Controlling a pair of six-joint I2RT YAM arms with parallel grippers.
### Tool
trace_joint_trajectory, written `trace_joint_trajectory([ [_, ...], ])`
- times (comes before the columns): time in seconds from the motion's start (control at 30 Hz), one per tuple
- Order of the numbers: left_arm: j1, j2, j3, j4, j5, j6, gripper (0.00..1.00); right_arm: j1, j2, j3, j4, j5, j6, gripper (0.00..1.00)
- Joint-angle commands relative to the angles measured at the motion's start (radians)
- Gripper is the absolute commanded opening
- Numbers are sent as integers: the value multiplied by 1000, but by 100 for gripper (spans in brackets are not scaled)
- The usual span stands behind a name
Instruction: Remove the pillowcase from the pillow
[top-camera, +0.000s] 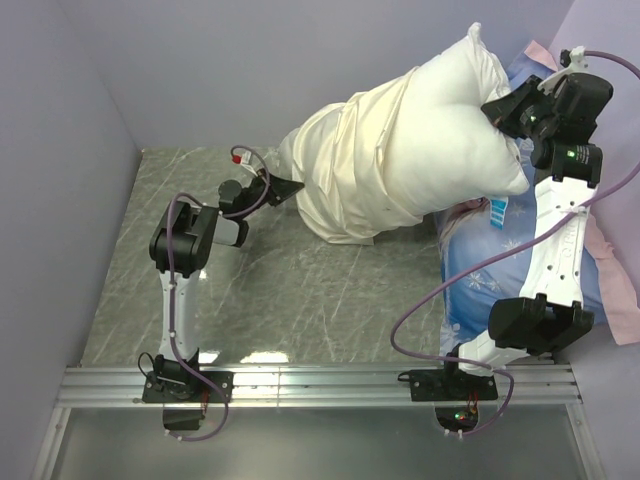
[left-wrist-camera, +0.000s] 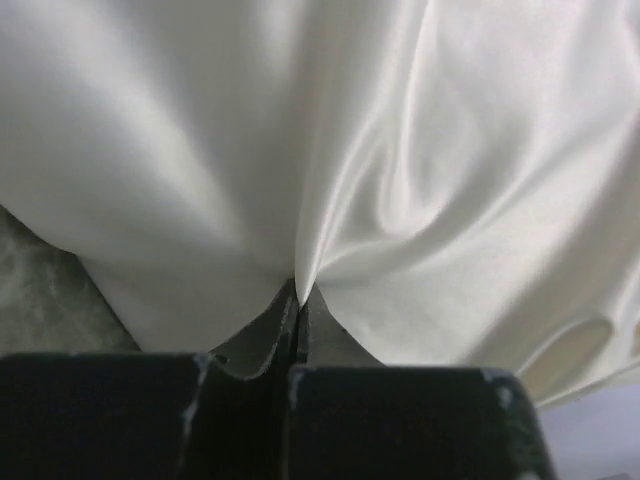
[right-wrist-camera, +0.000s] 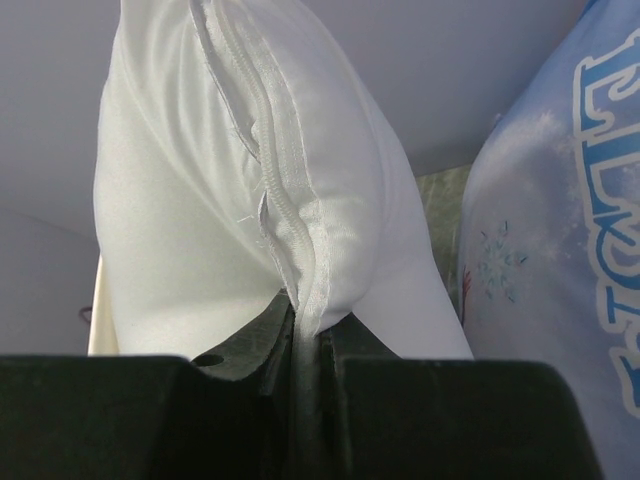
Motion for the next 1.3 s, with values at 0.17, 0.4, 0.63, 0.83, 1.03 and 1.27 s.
trace_joint_trajectory([
  [0.17,50,-190,41,-571,-270,224,0,-23,-70,53,54,-66,83,0],
  [0.4,156,-365,130,-1001,-563,336,0,-43,-99,152,126,-158,220,0],
  [0.63,303,-468,152,-1193,-723,307,0,-136,-148,188,221,-217,368,0],
  [0.83,446,-509,201,-1337,-784,276,0,-279,-159,145,327,-273,519,0],
  [1.03,549,-554,273,-1425,-864,338,0,-313,-159,102,355,-281,560,0],
  [1.27,633,-608,323,-1503,-997,333,0,-351,-168,34,359,-276,563,0],
])
